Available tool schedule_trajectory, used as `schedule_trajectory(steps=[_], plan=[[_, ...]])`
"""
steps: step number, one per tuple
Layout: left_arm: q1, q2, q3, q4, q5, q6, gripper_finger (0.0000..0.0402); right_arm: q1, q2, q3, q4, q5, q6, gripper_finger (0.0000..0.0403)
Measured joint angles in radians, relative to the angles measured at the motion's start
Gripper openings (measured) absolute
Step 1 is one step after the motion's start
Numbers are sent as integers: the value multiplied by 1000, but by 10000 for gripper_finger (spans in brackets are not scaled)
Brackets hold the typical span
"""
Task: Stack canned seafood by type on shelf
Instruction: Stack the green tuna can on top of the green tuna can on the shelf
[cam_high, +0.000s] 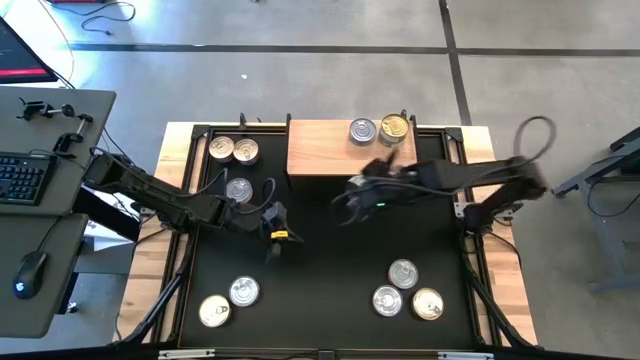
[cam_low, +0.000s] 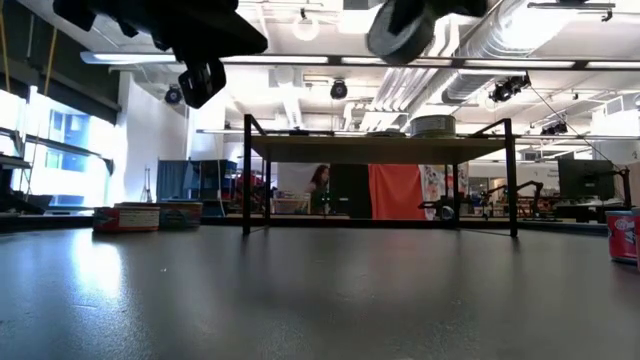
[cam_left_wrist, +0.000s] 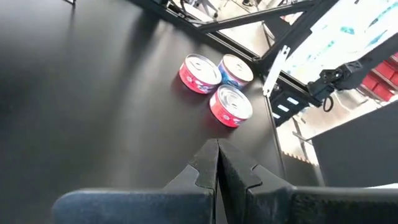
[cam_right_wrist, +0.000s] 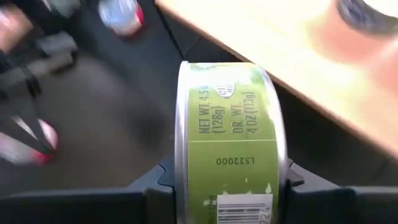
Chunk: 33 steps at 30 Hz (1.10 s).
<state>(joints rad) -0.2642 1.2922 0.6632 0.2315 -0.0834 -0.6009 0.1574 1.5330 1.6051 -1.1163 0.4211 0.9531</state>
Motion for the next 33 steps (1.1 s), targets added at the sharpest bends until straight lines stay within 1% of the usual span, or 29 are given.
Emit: schedule_trajectory(steps=[3,5,7,9,11,13,15,17,20,24,27,30,33], plan=[[2,0,0,2,0,3,0,0,-168,-211,218,56,123,111],[18,0,0,12,-1,34,0,-10,-249,-323,362,127,206,111],[49,0,0,42,0,90,0,-28,-290,-409,497,229,265,111],[95,0,9,71,26,146,0,-55,-302,-480,589,339,363,111],[148,0,38,69,95,208,0,-103,-298,-528,714,374,437,111],[198,0,70,51,176,270,0,-154,-273,-557,855,404,455,111],[243,0,96,16,245,331,0,-202,-231,-563,943,451,469,111],[280,0,119,-23,304,370,0,-249,-187,-544,969,481,506,111],[321,0,145,-83,391,394,0,-304,-127,-505,971,464,550,111],[345,0,145,-136,454,399,0,-331,-60,-488,874,448,715,111],[347,0,145,-165,464,398,0,-345,-29,-483,840,442,834,111],[339,0,145,-184,466,413,0,-353,-17,-482,858,451,847,111],[328,0,145,-191,467,421,0,-359,-21,-481,876,497,849,111]])
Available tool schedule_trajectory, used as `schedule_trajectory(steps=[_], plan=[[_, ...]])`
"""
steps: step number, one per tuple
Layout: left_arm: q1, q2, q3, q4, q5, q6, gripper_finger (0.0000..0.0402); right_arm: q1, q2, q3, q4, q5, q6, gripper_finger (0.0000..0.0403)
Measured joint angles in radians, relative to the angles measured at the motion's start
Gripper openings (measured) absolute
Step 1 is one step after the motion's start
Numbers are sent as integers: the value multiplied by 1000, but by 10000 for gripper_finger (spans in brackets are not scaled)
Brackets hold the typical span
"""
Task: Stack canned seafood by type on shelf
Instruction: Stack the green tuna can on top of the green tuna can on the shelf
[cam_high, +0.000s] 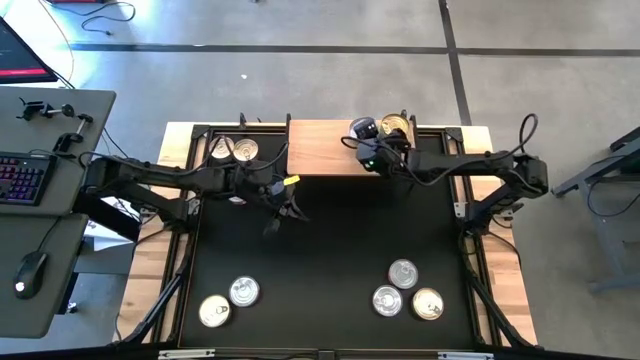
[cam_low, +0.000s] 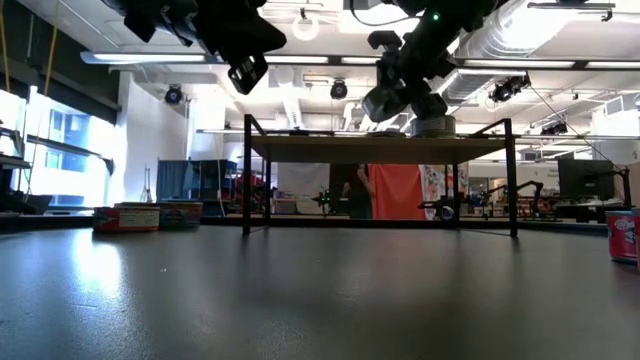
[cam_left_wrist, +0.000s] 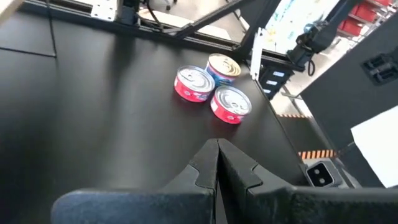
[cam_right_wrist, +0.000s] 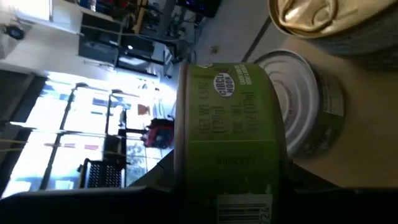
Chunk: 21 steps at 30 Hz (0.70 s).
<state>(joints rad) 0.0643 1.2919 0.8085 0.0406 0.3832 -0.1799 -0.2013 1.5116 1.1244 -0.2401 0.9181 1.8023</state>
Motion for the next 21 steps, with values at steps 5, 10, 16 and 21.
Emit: schedule_trajectory(steps=[5,10,16,21], plan=[[-14,0,0,0,0,8,0,-40,4,1,20,-55,-2,111],[-15,0,0,0,0,-3,0,-76,16,0,3,-116,14,111],[-15,0,0,1,-2,-25,0,-96,15,1,-2,-176,-27,164],[-15,0,0,1,-3,-25,0,-96,15,1,-10,-195,-26,218]])
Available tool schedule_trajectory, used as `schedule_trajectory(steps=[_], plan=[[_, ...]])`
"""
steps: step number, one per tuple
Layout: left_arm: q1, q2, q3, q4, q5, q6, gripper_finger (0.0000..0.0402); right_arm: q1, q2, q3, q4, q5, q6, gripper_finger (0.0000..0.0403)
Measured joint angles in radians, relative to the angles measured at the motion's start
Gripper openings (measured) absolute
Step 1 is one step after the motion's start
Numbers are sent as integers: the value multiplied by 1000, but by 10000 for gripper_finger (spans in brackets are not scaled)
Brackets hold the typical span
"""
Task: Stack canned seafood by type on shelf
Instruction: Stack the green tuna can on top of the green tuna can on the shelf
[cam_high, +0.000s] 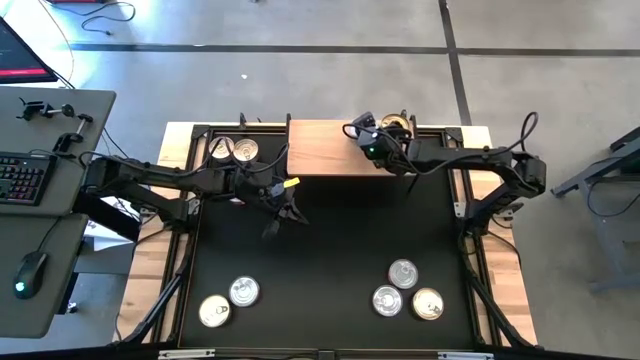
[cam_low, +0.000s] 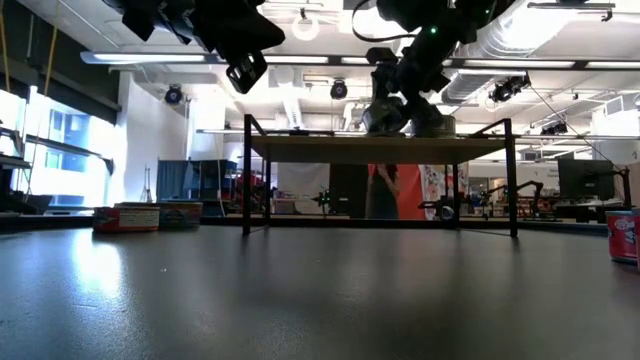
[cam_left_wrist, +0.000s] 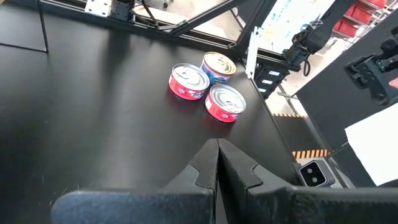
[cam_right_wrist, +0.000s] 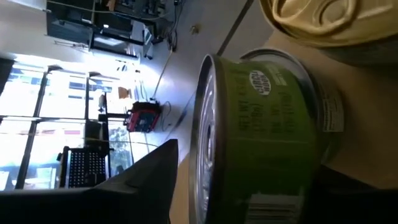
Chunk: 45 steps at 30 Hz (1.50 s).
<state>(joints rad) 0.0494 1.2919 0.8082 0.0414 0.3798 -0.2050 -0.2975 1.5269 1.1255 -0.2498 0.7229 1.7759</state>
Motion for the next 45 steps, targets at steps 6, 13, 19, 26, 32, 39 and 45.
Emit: schedule_trajectory(steps=[6,13,19,26,32,39,45], plan=[[0,0,0,0,0,0,0,1,0,0,0,-67,4,229],[0,0,0,1,0,0,0,-26,-8,3,-47,-149,69,206],[0,0,0,1,0,-1,0,-43,-9,56,-151,-178,11,171],[0,0,0,1,-1,33,0,-68,-8,229,-470,-154,-55,156],[0,0,0,0,-1,66,0,-77,-8,219,-410,-175,-83,156],[1,0,-1,0,-1,68,0,-65,3,203,-396,-173,-53,156],[3,0,-1,0,-1,68,0,-54,6,201,-391,-121,-57,156]])
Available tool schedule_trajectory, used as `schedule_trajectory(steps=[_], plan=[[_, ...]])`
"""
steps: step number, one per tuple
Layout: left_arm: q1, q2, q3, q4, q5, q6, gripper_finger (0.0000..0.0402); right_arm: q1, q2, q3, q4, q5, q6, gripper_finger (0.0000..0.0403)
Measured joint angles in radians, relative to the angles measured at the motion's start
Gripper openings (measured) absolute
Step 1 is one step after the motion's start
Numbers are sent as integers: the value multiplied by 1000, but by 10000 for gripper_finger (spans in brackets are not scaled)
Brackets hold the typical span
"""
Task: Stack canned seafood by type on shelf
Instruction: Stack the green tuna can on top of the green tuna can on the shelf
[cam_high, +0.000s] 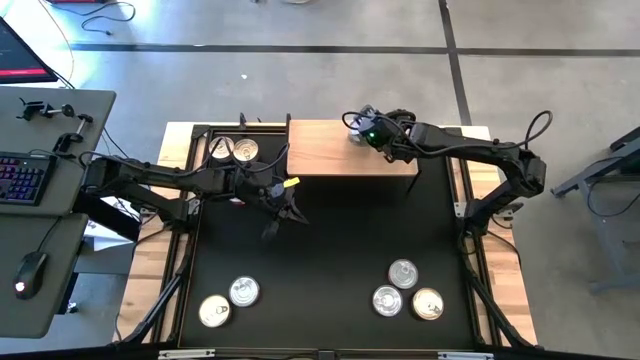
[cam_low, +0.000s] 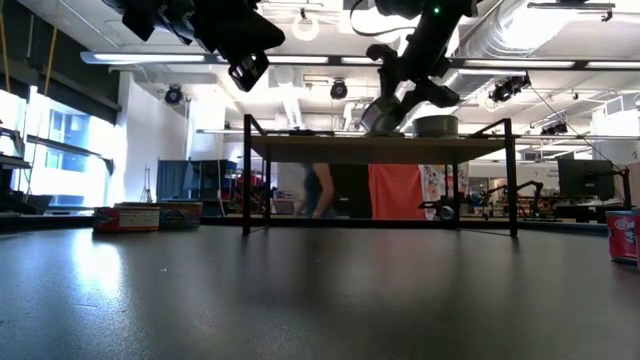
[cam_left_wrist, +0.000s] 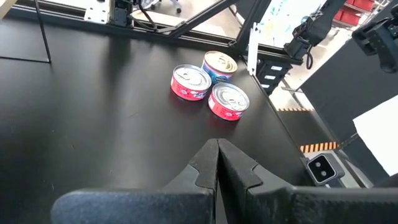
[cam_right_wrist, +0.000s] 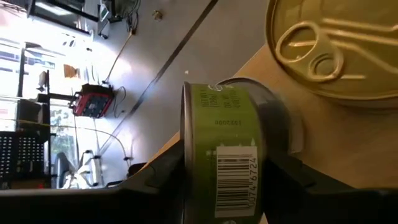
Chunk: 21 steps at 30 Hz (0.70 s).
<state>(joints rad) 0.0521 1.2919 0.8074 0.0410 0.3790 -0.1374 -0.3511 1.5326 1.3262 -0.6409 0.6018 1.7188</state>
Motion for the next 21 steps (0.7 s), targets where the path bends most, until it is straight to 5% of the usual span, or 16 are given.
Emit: schedule_trajectory(steps=[21], plan=[[0,0,0,0,-2,-44,0,-2,-2,15,-5,-54,-83,156]])
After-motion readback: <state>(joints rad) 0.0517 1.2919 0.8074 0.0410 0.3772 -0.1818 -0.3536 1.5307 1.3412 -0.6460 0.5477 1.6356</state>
